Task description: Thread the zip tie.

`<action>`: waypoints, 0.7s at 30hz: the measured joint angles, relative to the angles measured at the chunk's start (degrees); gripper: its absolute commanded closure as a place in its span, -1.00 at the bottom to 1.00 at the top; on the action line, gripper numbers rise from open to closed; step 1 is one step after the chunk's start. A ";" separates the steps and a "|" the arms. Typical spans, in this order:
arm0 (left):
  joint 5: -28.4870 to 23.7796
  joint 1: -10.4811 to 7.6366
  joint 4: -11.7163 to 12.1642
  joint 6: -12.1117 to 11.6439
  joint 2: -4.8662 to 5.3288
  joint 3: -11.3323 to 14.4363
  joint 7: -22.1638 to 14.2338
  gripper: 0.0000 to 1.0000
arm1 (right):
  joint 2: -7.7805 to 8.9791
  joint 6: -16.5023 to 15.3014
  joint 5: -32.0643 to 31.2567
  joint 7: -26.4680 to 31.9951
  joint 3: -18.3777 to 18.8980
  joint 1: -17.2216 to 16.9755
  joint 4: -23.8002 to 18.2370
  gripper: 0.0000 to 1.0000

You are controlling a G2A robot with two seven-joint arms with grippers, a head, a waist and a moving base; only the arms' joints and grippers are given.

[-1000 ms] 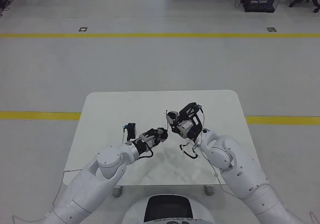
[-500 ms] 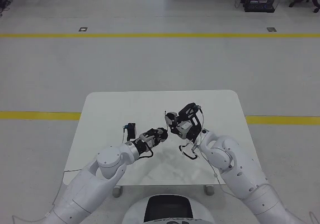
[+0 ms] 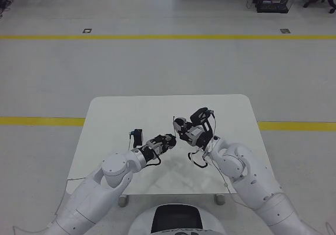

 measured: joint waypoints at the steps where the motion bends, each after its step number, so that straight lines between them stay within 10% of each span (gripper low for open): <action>1: 0.00 0.00 0.00 0.00 0.00 0.00 0.00 1.00 | 0.11 0.00 0.43 0.03 -0.06 0.00 -0.08 1.00; 21: 0.00 0.00 0.00 0.00 0.00 0.00 0.00 1.00 | 2.38 0.00 5.53 0.73 -0.40 -0.15 0.80 1.00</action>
